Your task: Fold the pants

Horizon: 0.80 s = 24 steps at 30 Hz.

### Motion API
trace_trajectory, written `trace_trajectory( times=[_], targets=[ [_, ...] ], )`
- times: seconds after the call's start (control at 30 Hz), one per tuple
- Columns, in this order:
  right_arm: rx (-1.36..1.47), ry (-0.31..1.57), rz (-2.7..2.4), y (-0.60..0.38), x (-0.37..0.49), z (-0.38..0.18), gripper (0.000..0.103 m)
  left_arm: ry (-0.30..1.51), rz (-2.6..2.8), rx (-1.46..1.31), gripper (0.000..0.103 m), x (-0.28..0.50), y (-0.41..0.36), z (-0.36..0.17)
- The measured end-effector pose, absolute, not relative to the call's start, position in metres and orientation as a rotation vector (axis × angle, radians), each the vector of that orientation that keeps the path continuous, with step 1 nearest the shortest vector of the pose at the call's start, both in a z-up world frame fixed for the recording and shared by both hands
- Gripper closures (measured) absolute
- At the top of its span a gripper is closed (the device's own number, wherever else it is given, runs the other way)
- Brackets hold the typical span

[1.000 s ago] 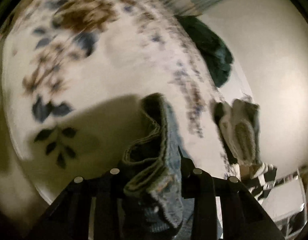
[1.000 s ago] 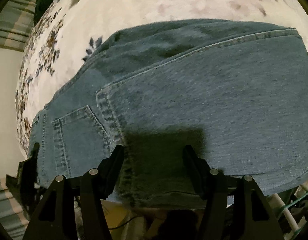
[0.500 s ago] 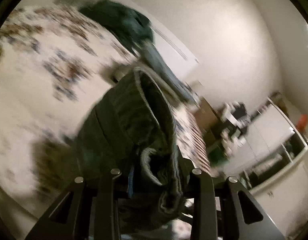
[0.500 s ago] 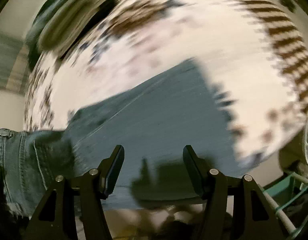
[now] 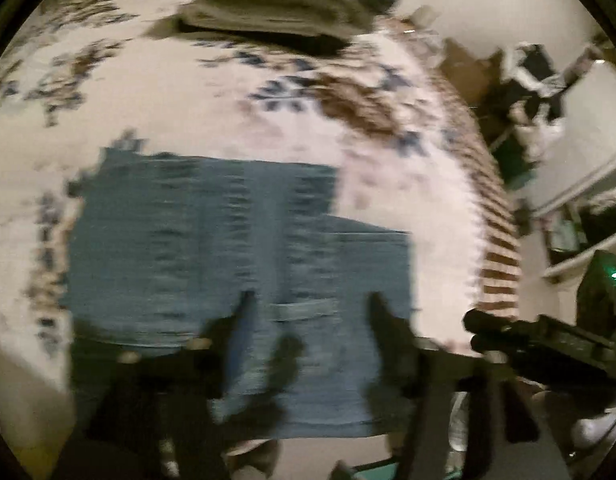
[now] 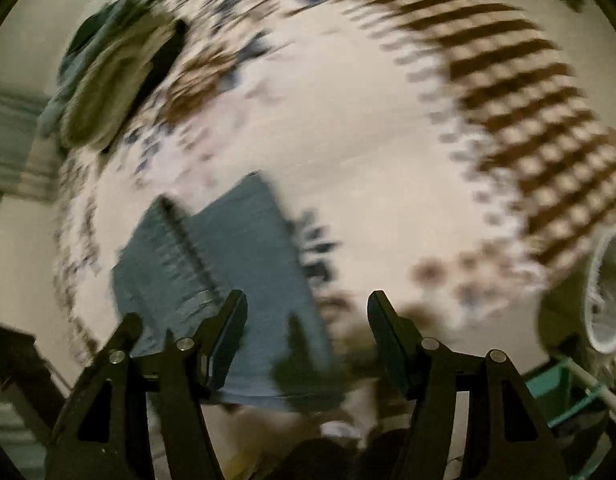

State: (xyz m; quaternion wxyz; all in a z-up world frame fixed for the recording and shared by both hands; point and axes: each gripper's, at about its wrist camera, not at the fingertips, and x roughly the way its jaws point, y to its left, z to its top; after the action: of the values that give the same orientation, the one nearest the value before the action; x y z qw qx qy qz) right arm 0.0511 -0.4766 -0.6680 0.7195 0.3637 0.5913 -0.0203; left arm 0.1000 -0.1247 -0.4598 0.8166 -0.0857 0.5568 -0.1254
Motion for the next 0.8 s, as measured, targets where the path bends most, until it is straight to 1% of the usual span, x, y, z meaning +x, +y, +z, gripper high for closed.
trace_trajectory(
  times=[0.03, 0.13, 0.23, 0.3, 0.33, 0.4, 0.43, 0.47, 0.5, 0.53, 0.57, 0.6, 0.67, 0.73, 0.8],
  targets=[
    [0.806, 1.325, 0.013, -0.465, 0.062, -0.671, 0.036, 1.201, -0.223, -0.166, 0.025, 0.102, -0.116, -0.46],
    [0.758, 1.38, 0.141, -0.428, 0.099, -0.686, 0.032, 1.227, -0.104, -0.115, 0.018, 0.105, -0.087, -0.468],
    [0.668, 1.422, 0.18, -0.397, 0.129, -0.706, 0.032, 1.277, 0.004, -0.065, 0.016, 0.118, -0.06, -0.481],
    [0.662, 1.473, 0.188, -0.381, 0.143, -0.726, 0.032, 1.309, 0.053, -0.034, 0.016, 0.124, -0.046, -0.491],
    [0.657, 1.491, 0.184, -0.374, 0.147, -0.733, 0.028, 1.322, 0.067, -0.023, 0.016, 0.126, -0.041, -0.495],
    [0.622, 1.482, 0.148, -0.365, 0.149, -0.734, 0.026, 1.339, 0.102, 0.01, 0.016, 0.132, -0.033, -0.501],
    [0.615, 1.472, 0.138, -0.362, 0.149, -0.733, 0.027, 1.342, 0.107, 0.012, 0.016, 0.133, -0.029, -0.502],
    [0.625, 1.454, 0.153, -0.358, 0.147, -0.73, 0.03, 1.341, 0.114, 0.009, 0.016, 0.134, -0.024, -0.503],
    [0.634, 1.446, 0.168, -0.355, 0.149, -0.728, 0.042, 1.339, 0.119, 0.01, 0.016, 0.134, -0.022, -0.503],
    [0.62, 1.448, 0.164, -0.35, 0.148, -0.727, 0.05, 1.335, 0.125, 0.014, 0.016, 0.135, -0.019, -0.502],
    [0.592, 1.446, 0.152, -0.347, 0.147, -0.725, 0.053, 1.331, 0.133, 0.016, 0.016, 0.135, -0.015, -0.502],
    [0.567, 1.44, 0.138, -0.343, 0.146, -0.724, 0.062, 1.329, 0.136, 0.014, 0.016, 0.137, -0.015, -0.5],
    [0.565, 1.424, 0.118, -0.344, 0.143, -0.722, 0.07, 1.329, 0.145, 0.019, 0.016, 0.138, -0.011, -0.499],
    [0.582, 1.4, 0.115, -0.349, 0.14, -0.715, 0.085, 1.328, 0.146, 0.012, 0.016, 0.139, -0.01, -0.496],
    [0.569, 1.366, 0.12, -0.351, 0.135, -0.7, 0.088, 1.324, 0.148, 0.011, 0.016, 0.139, -0.009, -0.494]
  ],
)
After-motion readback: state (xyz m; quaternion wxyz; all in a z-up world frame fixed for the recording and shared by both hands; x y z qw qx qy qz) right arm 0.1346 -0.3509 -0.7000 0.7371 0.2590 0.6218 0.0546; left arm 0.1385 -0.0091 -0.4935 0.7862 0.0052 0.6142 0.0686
